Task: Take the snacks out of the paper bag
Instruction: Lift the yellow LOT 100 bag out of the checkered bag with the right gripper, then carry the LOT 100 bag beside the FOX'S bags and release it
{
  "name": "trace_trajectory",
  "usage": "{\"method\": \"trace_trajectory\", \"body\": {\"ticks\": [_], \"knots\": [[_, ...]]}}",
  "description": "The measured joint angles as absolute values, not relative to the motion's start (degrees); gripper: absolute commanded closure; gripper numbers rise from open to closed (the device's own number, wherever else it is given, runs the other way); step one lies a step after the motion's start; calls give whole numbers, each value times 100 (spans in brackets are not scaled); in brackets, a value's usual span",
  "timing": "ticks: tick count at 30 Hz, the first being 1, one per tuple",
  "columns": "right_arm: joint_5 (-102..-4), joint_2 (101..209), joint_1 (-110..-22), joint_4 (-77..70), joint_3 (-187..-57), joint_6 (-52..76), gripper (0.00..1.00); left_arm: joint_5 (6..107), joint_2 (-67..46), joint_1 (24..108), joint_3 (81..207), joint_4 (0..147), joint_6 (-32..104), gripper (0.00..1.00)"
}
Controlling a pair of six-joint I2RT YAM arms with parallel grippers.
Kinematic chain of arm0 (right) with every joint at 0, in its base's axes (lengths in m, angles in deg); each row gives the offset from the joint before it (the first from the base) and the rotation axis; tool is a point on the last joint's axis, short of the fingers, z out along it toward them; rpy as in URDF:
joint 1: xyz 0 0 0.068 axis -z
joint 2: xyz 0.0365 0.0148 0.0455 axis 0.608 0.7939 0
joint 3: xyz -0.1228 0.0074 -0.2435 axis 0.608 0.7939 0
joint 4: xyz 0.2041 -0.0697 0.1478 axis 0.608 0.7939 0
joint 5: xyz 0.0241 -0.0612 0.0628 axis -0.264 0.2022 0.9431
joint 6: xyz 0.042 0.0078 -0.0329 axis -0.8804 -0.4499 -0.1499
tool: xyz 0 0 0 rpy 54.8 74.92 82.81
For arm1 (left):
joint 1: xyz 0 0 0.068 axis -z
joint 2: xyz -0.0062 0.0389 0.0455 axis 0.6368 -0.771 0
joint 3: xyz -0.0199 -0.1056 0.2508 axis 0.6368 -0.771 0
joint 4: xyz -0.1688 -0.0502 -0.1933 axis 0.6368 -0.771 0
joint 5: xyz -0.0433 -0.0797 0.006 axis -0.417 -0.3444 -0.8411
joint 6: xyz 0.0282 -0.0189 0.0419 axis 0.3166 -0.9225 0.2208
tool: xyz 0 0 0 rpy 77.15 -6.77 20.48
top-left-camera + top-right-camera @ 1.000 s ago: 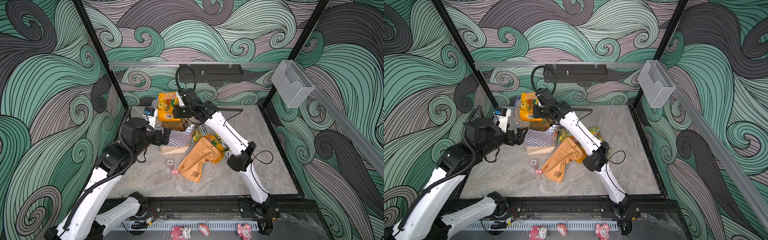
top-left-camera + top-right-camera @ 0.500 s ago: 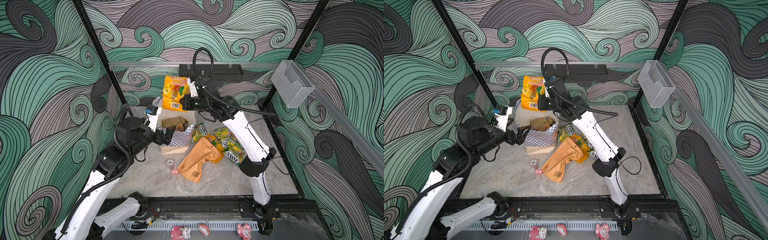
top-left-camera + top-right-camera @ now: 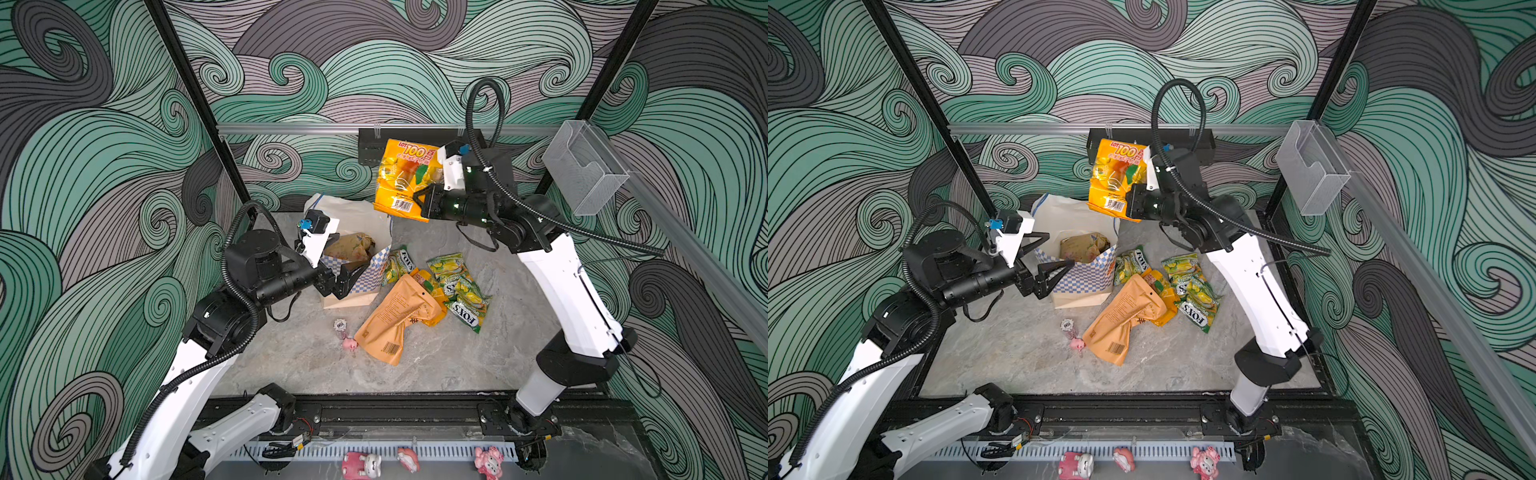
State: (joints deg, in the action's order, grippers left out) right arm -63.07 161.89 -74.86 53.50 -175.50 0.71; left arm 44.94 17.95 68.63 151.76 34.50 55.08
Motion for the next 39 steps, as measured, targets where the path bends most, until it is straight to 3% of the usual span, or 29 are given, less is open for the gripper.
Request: {"method": "trace_trajectory", "body": {"ticks": [8, 17, 23, 31, 39], "knots": [[-6119, 14795, -6618, 5258, -15480, -187, 100, 3868, 1712, 6898, 15169, 3540, 5717, 1], [-5634, 13372, -4581, 4969, -12879, -584, 100, 3796, 1695, 7121, 15165, 3356, 6155, 1], [-4978, 12978, -3342, 4768, -11618, -812, 100, 3823, 1638, 7174, 15134, 3262, 6277, 1], [-4425, 12830, -3158, 4569, -10501, -766, 100, 3982, 1638, 7198, 14964, 3103, 6421, 1], [-4705, 12495, -2841, 4419, -9308, -641, 100, 4102, 1660, 7200, 14758, 3076, 6461, 2]]}}
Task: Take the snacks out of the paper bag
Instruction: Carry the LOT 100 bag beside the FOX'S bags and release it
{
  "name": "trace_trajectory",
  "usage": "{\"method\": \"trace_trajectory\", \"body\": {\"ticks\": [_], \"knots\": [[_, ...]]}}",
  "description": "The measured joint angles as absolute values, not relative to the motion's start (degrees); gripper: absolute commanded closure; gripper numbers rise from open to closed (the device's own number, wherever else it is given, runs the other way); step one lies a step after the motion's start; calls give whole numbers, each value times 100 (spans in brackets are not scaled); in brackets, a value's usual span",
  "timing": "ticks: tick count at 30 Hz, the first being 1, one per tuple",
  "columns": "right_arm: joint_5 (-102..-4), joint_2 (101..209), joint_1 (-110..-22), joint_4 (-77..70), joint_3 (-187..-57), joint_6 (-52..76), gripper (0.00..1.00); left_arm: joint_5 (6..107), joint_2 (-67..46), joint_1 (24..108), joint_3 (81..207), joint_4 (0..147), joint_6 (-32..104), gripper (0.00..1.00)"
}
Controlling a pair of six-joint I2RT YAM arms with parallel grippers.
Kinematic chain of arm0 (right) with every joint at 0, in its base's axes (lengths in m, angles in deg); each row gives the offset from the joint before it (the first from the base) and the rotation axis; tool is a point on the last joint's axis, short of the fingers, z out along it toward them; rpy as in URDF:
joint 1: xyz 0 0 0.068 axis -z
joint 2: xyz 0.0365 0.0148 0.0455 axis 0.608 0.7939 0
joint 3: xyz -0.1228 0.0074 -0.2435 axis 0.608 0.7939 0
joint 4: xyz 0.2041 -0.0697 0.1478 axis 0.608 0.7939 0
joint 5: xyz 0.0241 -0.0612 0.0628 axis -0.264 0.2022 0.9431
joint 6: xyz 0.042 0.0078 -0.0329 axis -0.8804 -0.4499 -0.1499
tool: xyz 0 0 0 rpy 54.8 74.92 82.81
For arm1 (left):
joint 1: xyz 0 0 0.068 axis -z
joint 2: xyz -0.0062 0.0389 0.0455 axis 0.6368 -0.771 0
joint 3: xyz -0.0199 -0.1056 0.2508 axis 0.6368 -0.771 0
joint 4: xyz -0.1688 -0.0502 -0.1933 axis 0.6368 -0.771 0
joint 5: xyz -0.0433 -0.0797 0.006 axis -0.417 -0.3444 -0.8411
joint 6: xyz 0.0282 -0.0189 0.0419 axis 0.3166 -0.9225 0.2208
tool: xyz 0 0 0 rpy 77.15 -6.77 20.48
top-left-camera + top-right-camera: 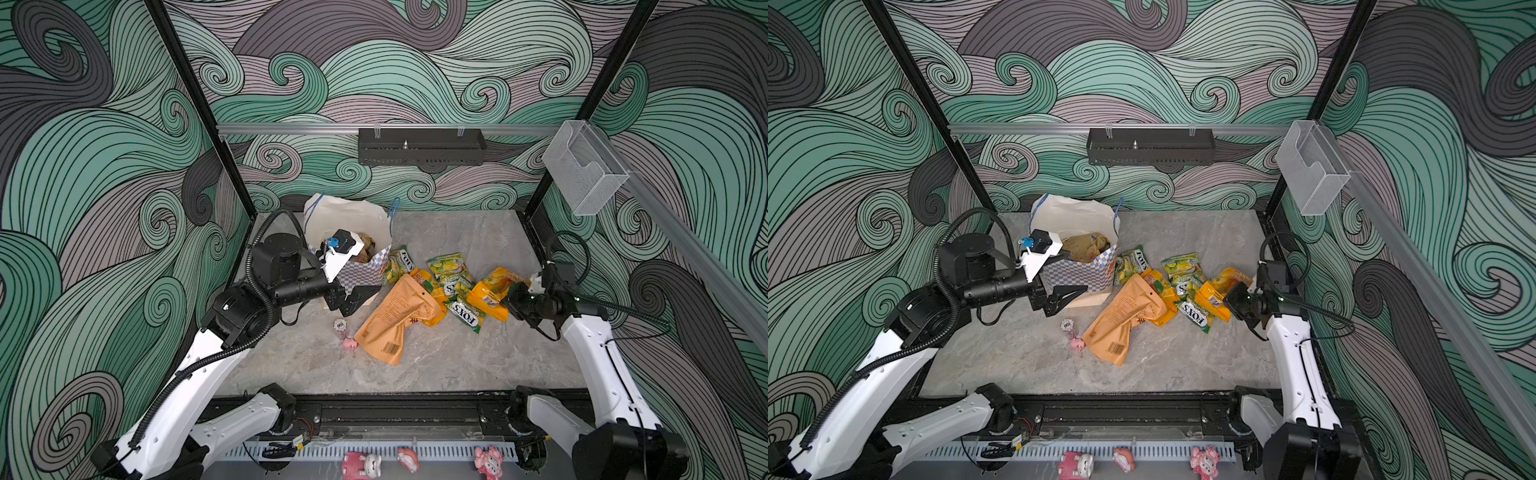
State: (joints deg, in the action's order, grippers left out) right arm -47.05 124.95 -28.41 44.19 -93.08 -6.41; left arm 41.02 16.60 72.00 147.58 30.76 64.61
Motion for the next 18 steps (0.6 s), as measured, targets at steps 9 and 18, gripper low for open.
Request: {"method": "trace_trajectory", "body": {"ticks": [9, 18], "knots": [[-5109, 12231, -2504, 4392, -8331, -460, 100, 4148, 1651, 7217, 14741, 3061, 6469, 1], [-5059, 12552, -2496, 4012, -7913, -322, 60, 4174, 1642, 7248, 14695, 3066, 6471, 1]]}}
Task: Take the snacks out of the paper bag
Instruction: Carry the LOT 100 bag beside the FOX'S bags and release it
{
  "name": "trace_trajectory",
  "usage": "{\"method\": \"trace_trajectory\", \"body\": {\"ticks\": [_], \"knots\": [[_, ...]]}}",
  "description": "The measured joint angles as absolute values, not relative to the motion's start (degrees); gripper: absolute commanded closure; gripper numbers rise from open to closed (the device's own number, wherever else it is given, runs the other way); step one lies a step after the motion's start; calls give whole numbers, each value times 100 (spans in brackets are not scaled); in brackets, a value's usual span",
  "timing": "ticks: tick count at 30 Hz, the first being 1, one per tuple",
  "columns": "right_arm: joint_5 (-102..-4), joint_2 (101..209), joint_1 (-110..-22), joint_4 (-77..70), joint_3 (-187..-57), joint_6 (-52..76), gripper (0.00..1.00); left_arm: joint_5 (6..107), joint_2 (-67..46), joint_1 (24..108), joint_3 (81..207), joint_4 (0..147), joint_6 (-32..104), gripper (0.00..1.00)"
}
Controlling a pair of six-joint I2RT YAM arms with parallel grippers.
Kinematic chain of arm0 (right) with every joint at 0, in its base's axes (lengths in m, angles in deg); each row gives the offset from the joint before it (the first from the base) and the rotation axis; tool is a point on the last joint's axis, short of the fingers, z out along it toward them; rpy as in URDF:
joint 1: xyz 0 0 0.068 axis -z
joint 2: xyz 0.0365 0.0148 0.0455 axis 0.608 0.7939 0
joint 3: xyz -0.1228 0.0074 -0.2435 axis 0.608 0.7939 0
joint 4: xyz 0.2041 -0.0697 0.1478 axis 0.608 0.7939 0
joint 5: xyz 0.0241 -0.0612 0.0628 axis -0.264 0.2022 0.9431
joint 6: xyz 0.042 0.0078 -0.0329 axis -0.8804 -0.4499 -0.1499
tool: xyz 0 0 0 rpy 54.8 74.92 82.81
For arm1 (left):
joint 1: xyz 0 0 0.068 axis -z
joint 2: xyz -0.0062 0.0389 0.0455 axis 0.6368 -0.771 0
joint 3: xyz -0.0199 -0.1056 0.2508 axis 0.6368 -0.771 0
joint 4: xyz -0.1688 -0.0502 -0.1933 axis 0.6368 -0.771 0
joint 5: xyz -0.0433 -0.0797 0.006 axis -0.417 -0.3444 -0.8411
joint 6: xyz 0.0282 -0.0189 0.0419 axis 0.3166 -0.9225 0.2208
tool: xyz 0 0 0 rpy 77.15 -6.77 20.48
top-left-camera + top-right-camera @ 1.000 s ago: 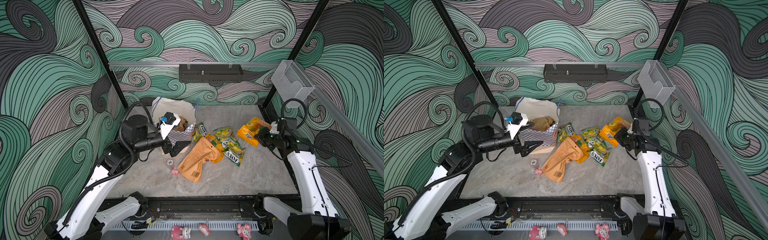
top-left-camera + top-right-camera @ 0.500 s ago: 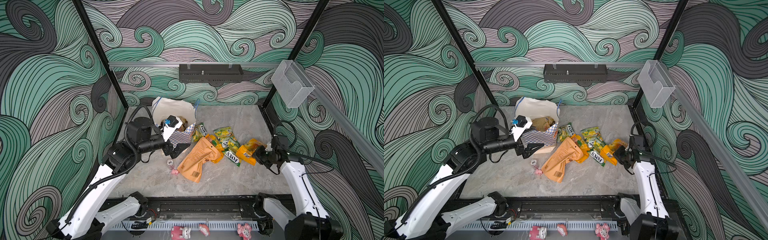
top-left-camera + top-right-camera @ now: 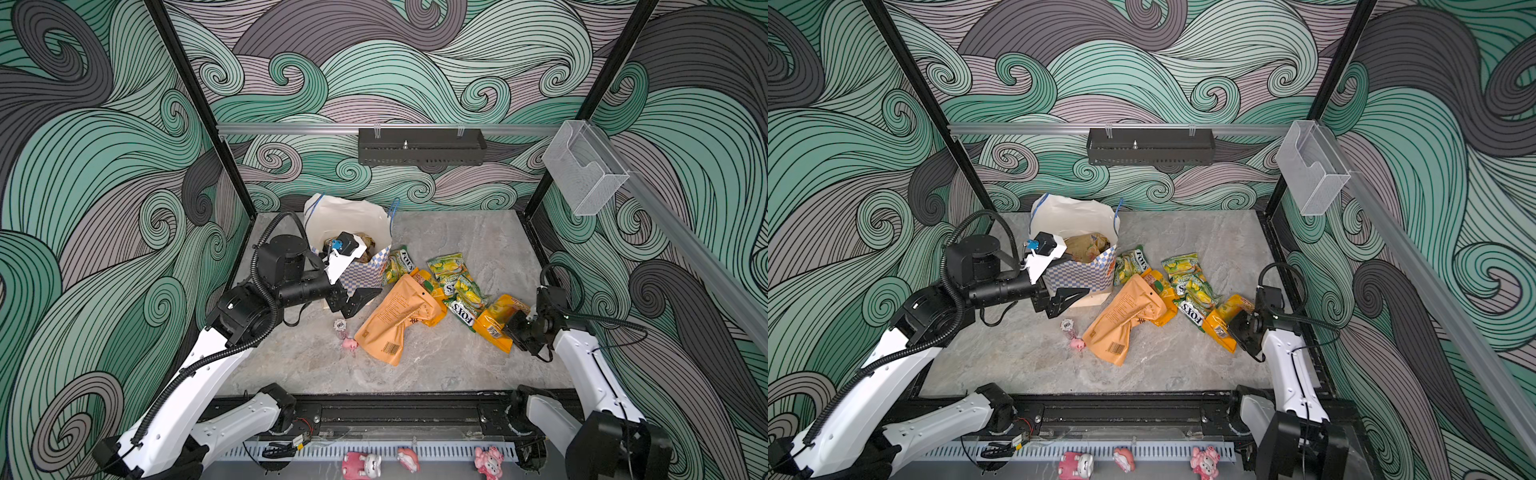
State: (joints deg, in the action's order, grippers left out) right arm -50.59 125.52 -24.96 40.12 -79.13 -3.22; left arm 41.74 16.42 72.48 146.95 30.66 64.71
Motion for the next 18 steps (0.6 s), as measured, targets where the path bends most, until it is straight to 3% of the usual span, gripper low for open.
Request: {"method": "trace_trajectory", "body": {"ticks": [10, 13, 18], "knots": [[-5147, 12624, -2496, 3999, -7861, -300, 29, 4277, 1642, 7276, 14695, 3059, 6506, 1], [-5265, 12449, -2496, 4021, -7905, -344, 4, 4284, 1638, 7276, 14695, 3059, 6506, 1], [-5389, 12004, -2496, 4209, -8335, -300, 1, 4327, 1633, 7276, 14695, 3063, 6498, 1]]}}
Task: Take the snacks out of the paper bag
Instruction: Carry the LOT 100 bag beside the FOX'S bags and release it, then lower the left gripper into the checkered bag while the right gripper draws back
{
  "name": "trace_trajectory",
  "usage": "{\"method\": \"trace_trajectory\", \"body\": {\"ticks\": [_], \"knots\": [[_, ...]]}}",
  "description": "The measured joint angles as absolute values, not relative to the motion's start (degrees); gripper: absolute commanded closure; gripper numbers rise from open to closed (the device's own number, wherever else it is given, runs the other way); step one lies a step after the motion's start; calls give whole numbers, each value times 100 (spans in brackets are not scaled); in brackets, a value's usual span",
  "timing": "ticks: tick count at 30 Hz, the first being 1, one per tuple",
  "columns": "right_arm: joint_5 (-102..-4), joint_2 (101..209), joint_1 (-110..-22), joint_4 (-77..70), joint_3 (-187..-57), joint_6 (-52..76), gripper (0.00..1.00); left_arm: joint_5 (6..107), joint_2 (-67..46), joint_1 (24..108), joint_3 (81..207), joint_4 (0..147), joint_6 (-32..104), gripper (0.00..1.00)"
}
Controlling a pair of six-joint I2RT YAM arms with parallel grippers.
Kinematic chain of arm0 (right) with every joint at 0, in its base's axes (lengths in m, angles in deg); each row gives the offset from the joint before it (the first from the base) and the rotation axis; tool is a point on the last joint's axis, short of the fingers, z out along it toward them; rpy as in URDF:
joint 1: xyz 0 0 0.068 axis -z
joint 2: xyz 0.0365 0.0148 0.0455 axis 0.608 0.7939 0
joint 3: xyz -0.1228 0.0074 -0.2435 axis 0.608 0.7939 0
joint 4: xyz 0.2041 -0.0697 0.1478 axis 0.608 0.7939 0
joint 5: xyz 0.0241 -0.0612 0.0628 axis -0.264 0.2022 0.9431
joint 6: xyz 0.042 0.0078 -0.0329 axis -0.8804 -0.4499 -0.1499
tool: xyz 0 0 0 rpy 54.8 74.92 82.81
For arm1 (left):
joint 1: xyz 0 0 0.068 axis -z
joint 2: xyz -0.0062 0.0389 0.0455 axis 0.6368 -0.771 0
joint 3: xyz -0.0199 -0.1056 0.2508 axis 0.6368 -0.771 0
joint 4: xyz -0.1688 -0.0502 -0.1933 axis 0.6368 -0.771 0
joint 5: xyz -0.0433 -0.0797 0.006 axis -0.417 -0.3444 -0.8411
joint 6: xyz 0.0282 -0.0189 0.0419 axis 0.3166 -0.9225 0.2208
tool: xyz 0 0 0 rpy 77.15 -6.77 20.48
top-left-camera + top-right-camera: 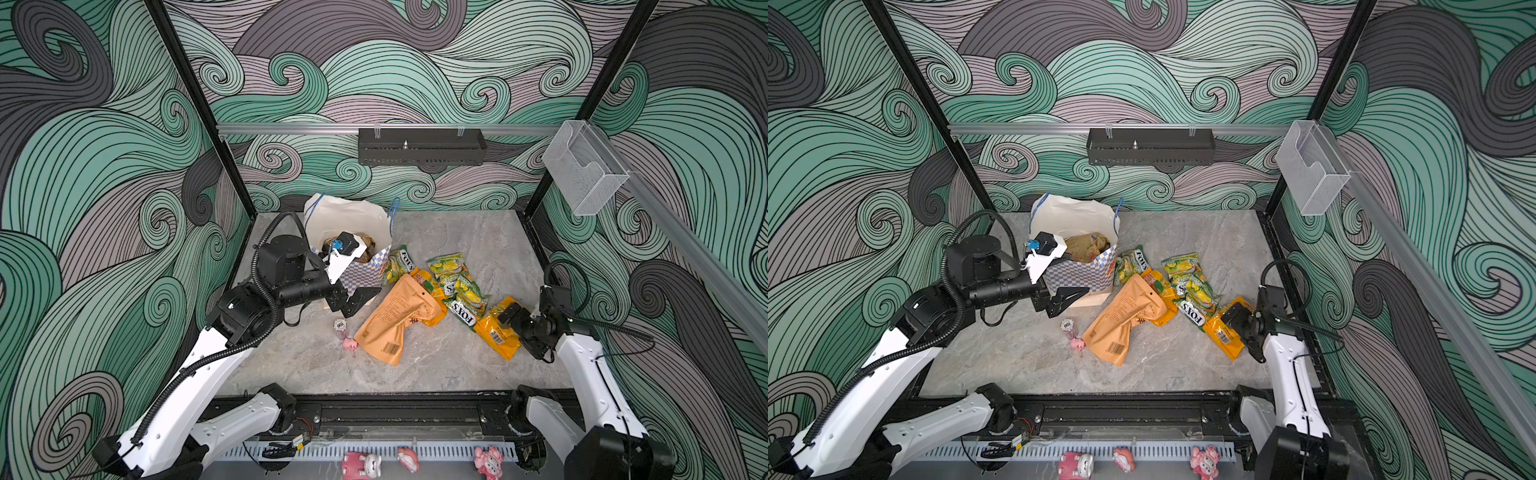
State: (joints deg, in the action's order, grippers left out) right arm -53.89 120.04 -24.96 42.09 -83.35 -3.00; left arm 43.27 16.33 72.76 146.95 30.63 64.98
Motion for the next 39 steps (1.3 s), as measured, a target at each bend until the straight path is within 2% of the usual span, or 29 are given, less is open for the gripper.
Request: {"method": "trace_trajectory", "body": {"ticks": [5, 13, 22, 32, 39], "knots": [[-5398, 11774, -2612, 4414, -9240, -171, 1, 4507, 1509, 7276, 14697, 3085, 6393, 1], [-5267, 11702, -3433, 4626, -10698, -167, 1, 5156, 1004, 7276, 15121, 3085, 5838, 1], [-5077, 11837, -4747, 4948, -12401, -180, 1, 6802, -222, 7281, 16557, 2829, 4727, 7], [-5444, 12294, -6382, 5522, -13850, 58, 1, 8137, -1580, 7279, 18179, 2305, 4242, 15], [-5665, 12434, -6777, 5962, -14245, 117, 1, 8583, -2526, 7281, 18987, 1689, 4141, 18]]}}
